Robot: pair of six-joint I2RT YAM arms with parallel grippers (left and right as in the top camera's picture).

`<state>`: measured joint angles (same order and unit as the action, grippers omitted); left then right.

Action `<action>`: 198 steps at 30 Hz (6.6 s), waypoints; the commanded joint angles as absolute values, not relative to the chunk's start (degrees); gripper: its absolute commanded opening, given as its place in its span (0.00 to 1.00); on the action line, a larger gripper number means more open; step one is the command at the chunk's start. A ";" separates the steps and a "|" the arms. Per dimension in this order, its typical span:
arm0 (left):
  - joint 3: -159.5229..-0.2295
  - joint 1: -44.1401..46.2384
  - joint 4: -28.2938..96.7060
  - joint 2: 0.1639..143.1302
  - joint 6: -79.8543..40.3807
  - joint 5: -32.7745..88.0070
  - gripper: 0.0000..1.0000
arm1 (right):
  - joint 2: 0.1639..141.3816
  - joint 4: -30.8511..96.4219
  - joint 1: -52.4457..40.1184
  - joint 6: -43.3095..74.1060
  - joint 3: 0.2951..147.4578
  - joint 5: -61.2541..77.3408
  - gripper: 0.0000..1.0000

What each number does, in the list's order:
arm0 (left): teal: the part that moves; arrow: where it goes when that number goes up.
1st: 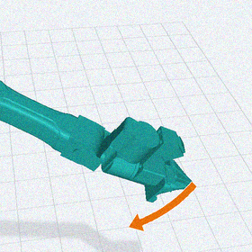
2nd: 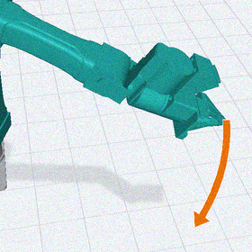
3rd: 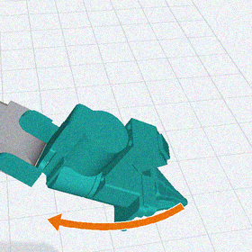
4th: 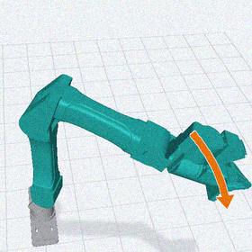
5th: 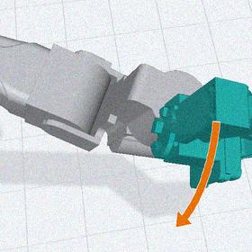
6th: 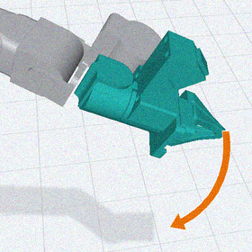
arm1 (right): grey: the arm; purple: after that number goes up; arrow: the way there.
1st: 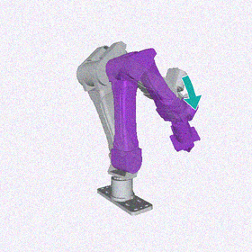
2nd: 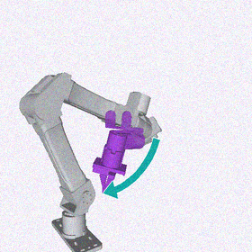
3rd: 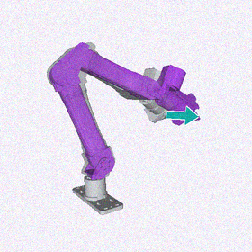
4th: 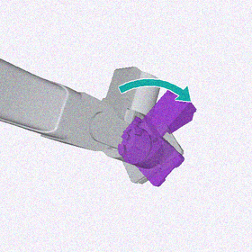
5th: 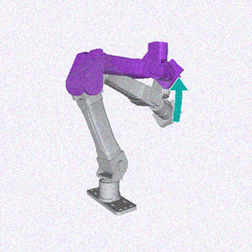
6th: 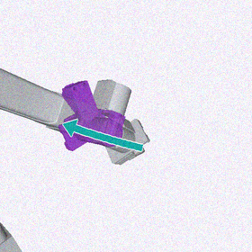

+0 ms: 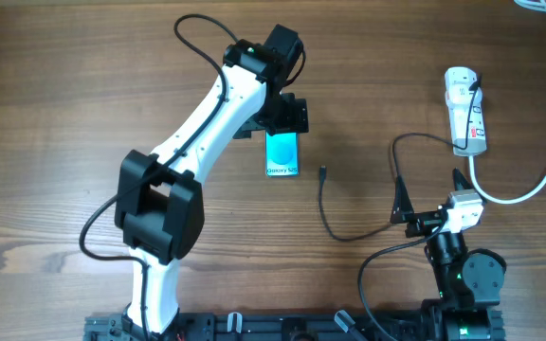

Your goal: Plug charger to phone and switch on socket

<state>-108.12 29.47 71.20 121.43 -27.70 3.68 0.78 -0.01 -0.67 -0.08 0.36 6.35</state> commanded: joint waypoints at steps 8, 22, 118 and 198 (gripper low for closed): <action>-113.67 29.52 73.30 123.94 -30.89 -0.62 1.00 | 0.43 -0.27 -0.91 0.38 0.30 5.85 1.00; -113.47 30.13 68.45 132.20 -27.00 2.55 1.00 | 0.43 -0.27 -0.91 0.40 0.30 5.85 1.00; -124.38 8.71 96.57 136.16 -9.39 87.48 0.66 | 0.43 -0.91 -0.91 0.21 0.30 5.85 1.00; -124.38 8.78 96.57 136.16 -16.12 90.37 0.60 | 84.27 65.63 -20.62 30.15 90.63 -25.63 1.00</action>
